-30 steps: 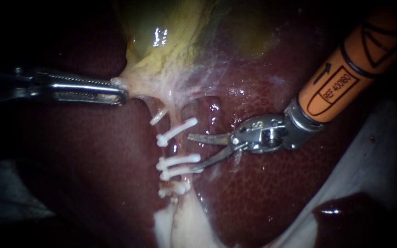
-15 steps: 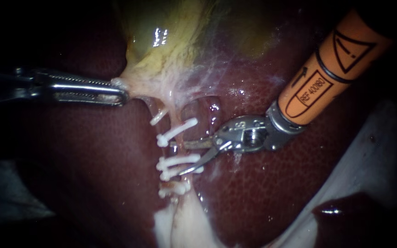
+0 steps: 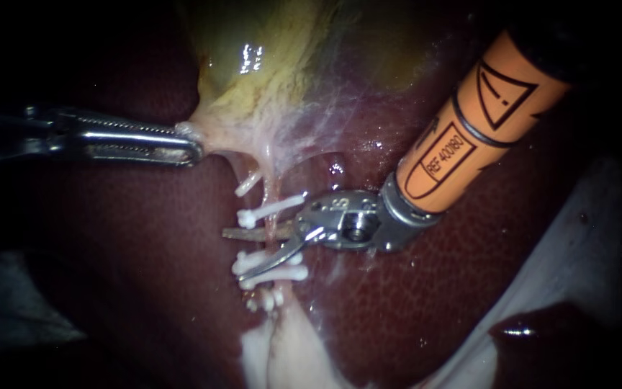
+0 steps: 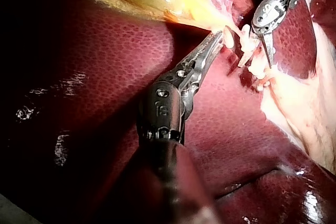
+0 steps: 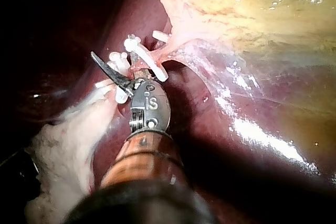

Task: Go to the cutting position right tube

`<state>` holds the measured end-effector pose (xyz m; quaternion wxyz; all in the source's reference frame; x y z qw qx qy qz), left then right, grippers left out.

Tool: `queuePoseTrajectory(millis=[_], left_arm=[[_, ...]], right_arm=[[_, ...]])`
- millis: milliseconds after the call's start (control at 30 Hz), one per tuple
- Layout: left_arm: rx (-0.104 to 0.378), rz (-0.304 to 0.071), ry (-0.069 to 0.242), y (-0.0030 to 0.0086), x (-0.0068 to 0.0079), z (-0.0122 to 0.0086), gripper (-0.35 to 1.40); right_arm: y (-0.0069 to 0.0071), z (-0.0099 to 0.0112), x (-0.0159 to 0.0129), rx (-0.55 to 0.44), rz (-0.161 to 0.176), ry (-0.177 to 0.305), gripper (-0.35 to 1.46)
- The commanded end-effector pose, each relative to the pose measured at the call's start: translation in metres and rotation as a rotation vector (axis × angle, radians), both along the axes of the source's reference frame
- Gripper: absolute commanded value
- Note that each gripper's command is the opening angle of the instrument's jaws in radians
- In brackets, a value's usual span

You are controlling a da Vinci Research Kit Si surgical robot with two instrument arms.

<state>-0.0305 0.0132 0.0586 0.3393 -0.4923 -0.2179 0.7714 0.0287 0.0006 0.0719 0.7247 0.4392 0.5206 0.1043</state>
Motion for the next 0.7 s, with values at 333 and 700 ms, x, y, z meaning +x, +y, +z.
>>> queuePoseTrajectory(millis=[333,700], left_arm=[[0.000,-0.001,0.001,-0.0001,-0.0002,0.0001,-0.35],[-0.001,-0.001,0.001,-0.0001,-0.0001,0.0001,-0.35]], right_arm=[[0.0002,-0.0001,0.0011,0.100,0.058,-0.036,1.30],[0.0000,-0.0032,0.0013,0.152,0.066,-0.041,1.33]])
